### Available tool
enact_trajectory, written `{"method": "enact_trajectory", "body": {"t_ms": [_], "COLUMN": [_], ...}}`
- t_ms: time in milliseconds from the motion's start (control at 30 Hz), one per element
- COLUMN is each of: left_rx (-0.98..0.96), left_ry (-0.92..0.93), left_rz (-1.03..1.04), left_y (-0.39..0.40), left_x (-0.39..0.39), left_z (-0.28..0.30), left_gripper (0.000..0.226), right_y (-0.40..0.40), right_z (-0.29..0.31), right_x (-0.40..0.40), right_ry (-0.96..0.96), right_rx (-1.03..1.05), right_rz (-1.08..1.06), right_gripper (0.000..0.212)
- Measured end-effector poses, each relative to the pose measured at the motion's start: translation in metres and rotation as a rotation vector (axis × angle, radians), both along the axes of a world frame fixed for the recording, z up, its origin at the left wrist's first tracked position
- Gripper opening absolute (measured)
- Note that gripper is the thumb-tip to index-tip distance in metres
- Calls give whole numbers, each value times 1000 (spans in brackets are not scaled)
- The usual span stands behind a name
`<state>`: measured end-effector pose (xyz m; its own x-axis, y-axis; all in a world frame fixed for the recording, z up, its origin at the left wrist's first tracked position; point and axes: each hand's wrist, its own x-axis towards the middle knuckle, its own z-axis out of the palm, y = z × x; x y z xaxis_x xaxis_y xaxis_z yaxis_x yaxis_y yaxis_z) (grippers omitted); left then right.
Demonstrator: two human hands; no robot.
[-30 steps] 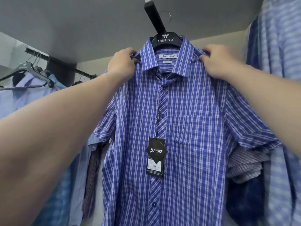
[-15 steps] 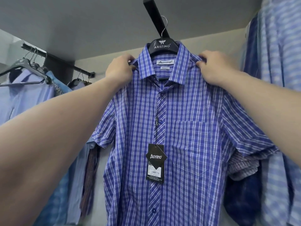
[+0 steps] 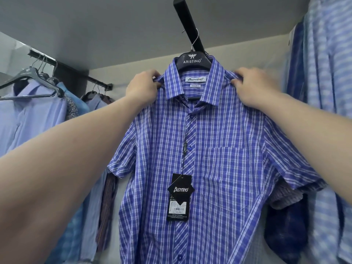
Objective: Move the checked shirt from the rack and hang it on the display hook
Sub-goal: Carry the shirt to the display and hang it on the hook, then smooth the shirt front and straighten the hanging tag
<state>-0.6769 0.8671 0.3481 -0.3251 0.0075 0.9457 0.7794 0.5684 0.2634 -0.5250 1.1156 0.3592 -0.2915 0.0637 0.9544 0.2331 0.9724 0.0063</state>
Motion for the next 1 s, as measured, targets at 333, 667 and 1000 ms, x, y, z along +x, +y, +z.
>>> {"method": "enact_trajectory", "body": {"t_ms": [333, 667, 1000], "left_rx": [-20, -42, -111], "left_ry": [22, 72, 224], "left_rz": [40, 72, 89], "left_y": [-8, -10, -8], "left_x": [4, 11, 29], "left_z": [-10, -25, -91], "left_gripper": [27, 41, 46], "right_y": [-6, -5, -34], "right_z": [-18, -45, -120], "right_x": [-2, 2, 8], "right_ry": [61, 181, 142], "right_rx": [13, 116, 369], "right_rz": [-35, 34, 163], "right_gripper": [40, 43, 38]}}
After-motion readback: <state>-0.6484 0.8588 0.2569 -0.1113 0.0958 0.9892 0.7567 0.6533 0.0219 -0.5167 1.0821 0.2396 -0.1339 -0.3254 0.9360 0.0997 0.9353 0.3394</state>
